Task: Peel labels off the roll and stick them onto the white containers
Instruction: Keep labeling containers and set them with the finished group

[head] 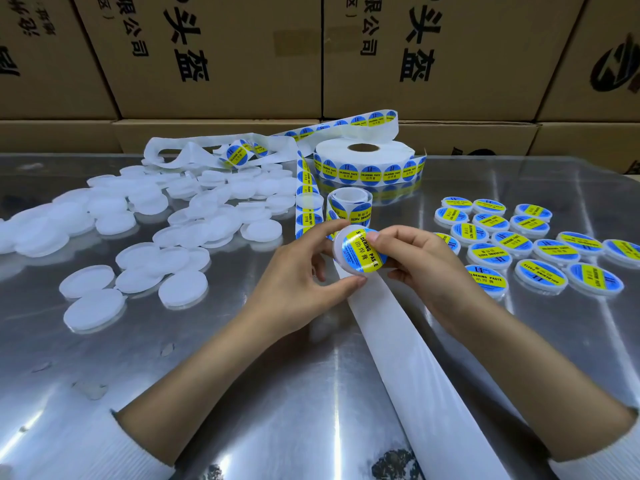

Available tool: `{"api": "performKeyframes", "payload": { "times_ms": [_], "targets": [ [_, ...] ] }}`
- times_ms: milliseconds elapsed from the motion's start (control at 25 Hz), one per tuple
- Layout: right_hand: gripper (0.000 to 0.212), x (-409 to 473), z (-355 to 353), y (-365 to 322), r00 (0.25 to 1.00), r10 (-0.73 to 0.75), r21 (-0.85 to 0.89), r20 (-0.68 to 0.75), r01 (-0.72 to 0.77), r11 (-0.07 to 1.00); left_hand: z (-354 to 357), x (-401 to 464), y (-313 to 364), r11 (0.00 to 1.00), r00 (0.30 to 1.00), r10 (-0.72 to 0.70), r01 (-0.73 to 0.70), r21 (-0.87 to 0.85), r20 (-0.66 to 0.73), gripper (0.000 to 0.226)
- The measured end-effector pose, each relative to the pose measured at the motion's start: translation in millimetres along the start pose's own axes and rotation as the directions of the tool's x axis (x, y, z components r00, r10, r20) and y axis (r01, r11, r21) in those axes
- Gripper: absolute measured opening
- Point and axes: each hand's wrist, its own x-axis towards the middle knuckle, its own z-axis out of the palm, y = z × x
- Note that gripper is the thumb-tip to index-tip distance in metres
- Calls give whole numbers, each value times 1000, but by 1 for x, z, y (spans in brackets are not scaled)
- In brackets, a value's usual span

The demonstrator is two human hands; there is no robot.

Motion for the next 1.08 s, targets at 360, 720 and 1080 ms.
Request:
{"api": "performKeyframes", "payload": {
  "times_ms": [360, 720, 1080],
  "targets": [
    [18, -2, 4, -2, 995, -97, -35, -7, 97, 995, 2, 0, 1, 985, 997, -60, 67, -157, 48, 55],
    [20, -3, 4, -3, 992, -126, -30, -8, 126, 992, 2, 0, 4, 956, 990, -72, 103, -275, 120, 54],
    [20, -3, 4, -2, 991, -130, -6, 0, 130, 991, 2, 2, 5, 854, 981, -132, 186, -486, 143, 22]
  ]
}}
